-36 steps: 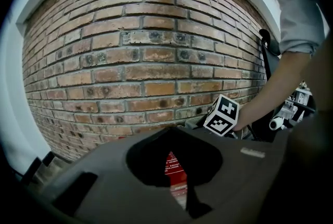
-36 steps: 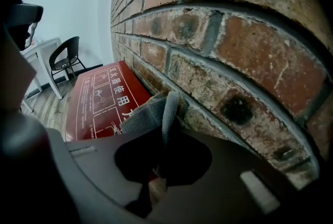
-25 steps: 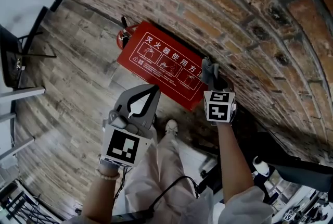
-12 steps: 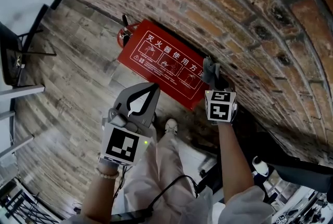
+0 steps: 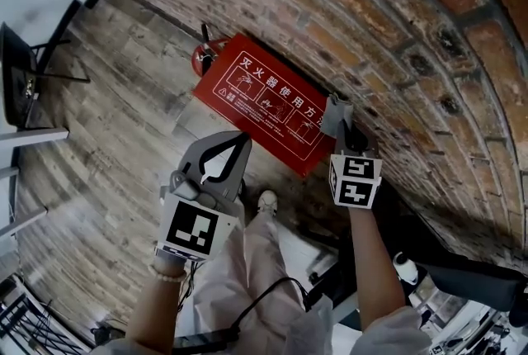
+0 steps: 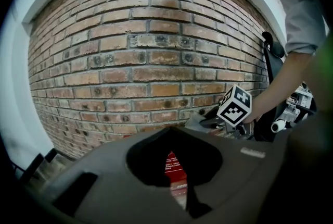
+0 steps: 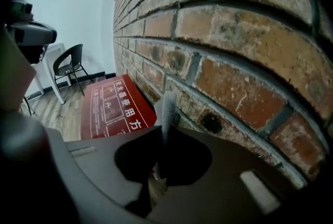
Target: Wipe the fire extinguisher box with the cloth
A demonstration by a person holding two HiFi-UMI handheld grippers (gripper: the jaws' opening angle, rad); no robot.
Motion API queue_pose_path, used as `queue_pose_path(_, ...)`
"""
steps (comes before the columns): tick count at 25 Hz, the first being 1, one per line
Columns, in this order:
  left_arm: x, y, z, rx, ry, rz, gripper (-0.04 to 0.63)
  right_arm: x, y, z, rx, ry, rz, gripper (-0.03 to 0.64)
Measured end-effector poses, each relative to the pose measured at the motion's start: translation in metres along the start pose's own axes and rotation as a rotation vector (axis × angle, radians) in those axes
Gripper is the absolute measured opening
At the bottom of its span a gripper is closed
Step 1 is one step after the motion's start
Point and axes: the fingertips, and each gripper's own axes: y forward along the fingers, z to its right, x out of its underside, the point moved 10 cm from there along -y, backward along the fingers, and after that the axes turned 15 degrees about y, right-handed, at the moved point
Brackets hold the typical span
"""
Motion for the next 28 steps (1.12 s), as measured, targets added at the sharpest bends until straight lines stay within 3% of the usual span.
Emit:
queue_pose_path(13,0.022,-0.029,-0.03,-0.076,-0.044,-0.022,-0.003,-0.051,-0.005,-0.101,-0.251,-0.083,0.098,0.017)
queue_pose_path(28,0.066,-0.063,-0.073,-0.163,-0.111,-0.071,-0.003,-0.064,0.043,-0.232,-0.491,-0.188,0.041,0.017)
